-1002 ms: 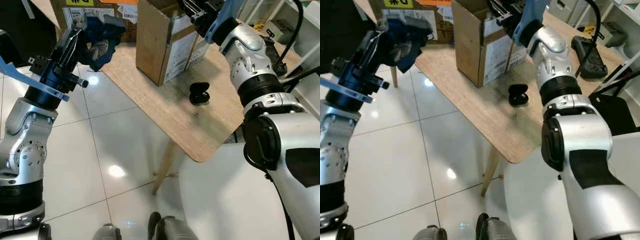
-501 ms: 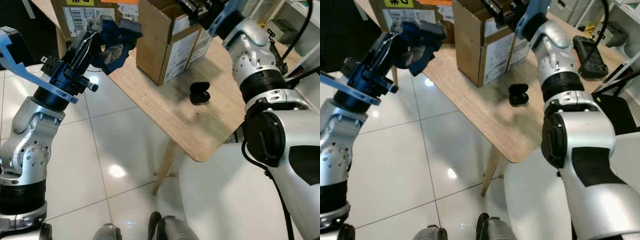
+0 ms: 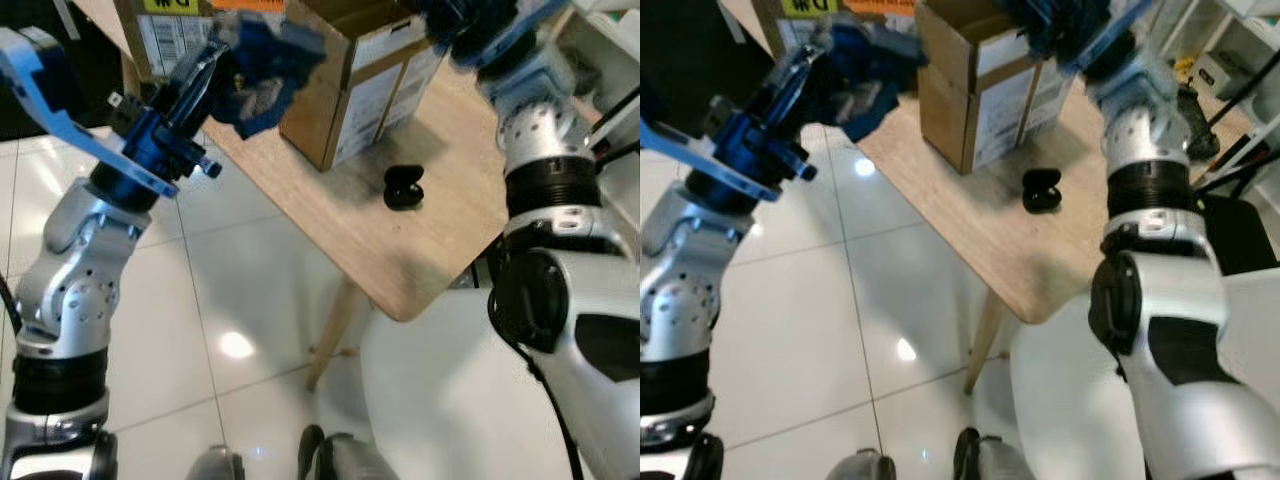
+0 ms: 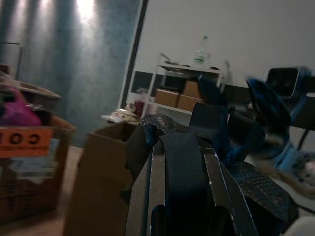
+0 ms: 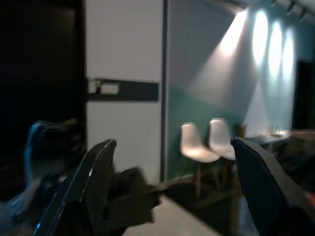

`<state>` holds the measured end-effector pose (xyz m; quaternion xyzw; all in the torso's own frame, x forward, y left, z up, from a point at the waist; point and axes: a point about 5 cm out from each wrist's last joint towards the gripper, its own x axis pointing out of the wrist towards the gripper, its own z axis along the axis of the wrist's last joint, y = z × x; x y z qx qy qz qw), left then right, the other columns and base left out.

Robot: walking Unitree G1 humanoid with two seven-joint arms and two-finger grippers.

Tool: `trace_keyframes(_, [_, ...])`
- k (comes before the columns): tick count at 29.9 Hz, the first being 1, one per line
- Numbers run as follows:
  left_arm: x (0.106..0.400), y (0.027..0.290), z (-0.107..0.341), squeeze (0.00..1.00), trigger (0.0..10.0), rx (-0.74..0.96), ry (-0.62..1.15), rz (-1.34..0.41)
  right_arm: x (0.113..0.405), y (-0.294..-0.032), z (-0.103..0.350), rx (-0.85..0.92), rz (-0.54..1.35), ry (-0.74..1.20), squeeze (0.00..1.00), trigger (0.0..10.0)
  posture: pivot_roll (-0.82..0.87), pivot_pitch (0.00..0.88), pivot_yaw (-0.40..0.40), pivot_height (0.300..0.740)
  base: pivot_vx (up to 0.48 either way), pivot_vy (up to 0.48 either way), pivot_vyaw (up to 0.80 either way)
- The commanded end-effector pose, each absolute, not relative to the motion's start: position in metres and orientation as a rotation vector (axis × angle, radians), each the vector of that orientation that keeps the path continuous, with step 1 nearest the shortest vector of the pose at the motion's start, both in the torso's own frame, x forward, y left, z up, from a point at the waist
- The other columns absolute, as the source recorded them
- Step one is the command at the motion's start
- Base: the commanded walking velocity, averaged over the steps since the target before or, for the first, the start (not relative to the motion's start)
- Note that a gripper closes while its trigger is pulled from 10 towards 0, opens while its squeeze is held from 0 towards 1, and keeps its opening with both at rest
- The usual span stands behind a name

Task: Picking trash to rubbish bin

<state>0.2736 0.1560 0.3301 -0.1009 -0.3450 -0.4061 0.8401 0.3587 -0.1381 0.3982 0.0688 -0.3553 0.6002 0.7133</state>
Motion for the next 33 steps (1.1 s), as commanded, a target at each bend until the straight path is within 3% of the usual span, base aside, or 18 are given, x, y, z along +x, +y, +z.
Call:
trace_keyframes(1, [0.267,0.147,0.329,0.0,10.0,-0.209,-0.731,-0.926,0.352,-0.134,0.4,0.105,1.407,-0.797,0.0,10.0,0.07,0.219,-0.041,0.74,0.0,0.0,0.0])
trace_keyframes(5, [0.263,0.141,0.324,0.0,10.0,-0.207,-0.7,-1.0,0.336,-0.119,0.367,0.05,1.655,-0.671,0.0,10.0,0.07,0.221,-0.035,0.74,0.0,0.0,0.0])
trace_keyframes(13, [0.262,0.14,0.324,0.0,10.0,-0.206,-0.701,-1.015,0.329,-0.113,0.361,0.054,1.702,-0.635,0.0,10.0,0.08,0.219,-0.031,0.74,0.0,0.0,0.0])
trace_keyframes(18, [0.261,0.137,0.324,0.0,10.0,-0.211,-0.702,-1.029,0.338,-0.104,0.353,-0.059,1.587,-0.576,0.0,9.8,0.08,0.219,-0.034,0.74,0.0,0.0,0.0])
trace_keyframes(19, [0.261,0.136,0.324,0.0,10.0,-0.214,-0.703,-1.033,0.34,-0.103,0.35,-0.096,1.557,-0.559,0.0,3.2,0.08,0.219,-0.037,0.74,0.0,0.0,0.0])
trace_keyframes(20, [0.261,0.136,0.324,0.0,10.0,-0.214,-0.703,-1.033,0.34,-0.103,0.35,-0.096,1.557,-0.559,0.0,3.2,0.08,0.219,-0.037,0.74,0.0,0.0,0.0])
trace_keyframes(21, [0.26,0.134,0.323,0.0,10.0,-0.219,-0.703,-1.042,0.343,-0.101,0.347,-0.14,1.526,-0.538,0.0,0.0,0.07,0.219,-0.039,0.74,0.0,0.0,0.0])
trace_keyframes(33, [0.26,0.129,0.32,0.0,10.0,-0.241,-0.7,-1.053,0.349,-0.102,0.358,-0.117,1.416,-0.583,0.0,0.0,0.07,0.219,-0.047,0.74,0.0,0.0,0.0])
